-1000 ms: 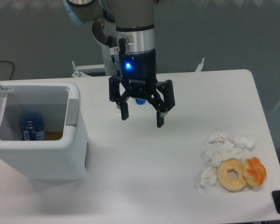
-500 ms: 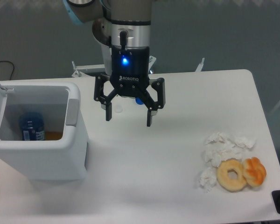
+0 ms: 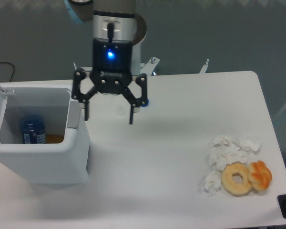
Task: Close the trash can
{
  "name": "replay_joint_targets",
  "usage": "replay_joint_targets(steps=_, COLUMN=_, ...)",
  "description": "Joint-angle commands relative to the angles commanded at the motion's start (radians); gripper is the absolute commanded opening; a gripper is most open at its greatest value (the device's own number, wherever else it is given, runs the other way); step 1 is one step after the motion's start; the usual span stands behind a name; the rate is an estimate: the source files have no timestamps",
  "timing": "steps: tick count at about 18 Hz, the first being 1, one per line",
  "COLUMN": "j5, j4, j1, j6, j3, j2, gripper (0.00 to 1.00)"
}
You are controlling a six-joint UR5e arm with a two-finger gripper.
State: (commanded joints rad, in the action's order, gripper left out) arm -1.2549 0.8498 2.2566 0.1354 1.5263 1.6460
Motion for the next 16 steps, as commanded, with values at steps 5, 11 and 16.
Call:
replay_joint_targets(steps=5, j5=0.066, j4=0.000, j1=-0.049, j6=-0.138, j3=-0.038, j2=-0.009, gripper=1.00)
replay_joint_targets(steps=11, j5=0.164, j4=0.000, j1=-0.091, j6=-0.152, j3=-0.041, j2=-0.049, gripper=1.00)
replay_joint_targets(steps=16, j5=0.250, j4=0.000, j1=-0.111, j6=-0.154, j3=-0.038, j2=-0.109, gripper=1.00)
